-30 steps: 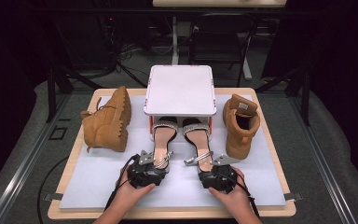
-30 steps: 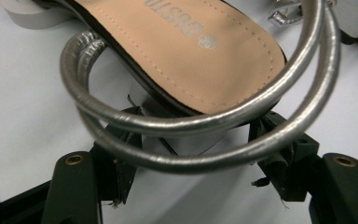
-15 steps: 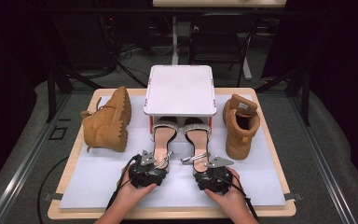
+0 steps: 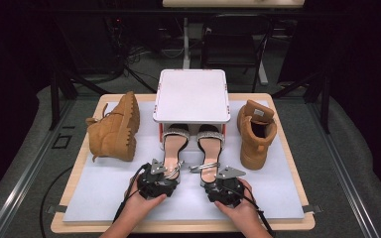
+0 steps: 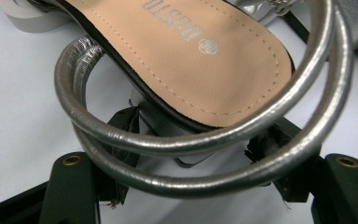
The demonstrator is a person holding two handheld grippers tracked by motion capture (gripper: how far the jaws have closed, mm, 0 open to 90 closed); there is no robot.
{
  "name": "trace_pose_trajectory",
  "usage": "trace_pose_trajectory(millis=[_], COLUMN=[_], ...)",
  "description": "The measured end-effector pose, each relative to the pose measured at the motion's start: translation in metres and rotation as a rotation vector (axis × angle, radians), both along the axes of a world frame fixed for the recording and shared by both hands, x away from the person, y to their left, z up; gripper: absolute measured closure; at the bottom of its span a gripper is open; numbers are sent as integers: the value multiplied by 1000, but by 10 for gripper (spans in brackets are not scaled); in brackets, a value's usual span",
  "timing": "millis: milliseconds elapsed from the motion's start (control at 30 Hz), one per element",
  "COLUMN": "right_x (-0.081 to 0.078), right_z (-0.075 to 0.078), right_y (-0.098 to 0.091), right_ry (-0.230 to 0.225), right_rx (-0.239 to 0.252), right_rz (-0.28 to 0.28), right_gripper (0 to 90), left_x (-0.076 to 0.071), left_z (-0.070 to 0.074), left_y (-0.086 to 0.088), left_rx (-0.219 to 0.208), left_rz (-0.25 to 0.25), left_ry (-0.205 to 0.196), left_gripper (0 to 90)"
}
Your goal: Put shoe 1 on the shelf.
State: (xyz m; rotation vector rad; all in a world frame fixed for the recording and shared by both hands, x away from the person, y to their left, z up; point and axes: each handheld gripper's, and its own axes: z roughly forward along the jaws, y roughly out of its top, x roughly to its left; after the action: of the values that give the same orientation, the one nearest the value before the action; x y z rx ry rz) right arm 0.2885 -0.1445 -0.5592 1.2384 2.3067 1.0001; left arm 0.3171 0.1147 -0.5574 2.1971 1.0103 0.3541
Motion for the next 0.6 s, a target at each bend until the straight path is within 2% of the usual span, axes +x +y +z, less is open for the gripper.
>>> trace_pose_trajectory(millis=[133,300,600], right_x=[2,3,5], right_z=[-4,-6,-8], right_y=[4,7,13], right_ry=[-8,-23,-42], right_rx=[-2,-2,3], right_rz=[-15,-32,-66], right_gripper=[330,299,271], left_x=[0,2,3], left_z=[0,-3,-3], left_y=[0,-1,-3], left_rx=[-2,-14,-7], left_rz=[1,5,10], left_ry=[0,-14,-18], left_gripper=[341,307,288])
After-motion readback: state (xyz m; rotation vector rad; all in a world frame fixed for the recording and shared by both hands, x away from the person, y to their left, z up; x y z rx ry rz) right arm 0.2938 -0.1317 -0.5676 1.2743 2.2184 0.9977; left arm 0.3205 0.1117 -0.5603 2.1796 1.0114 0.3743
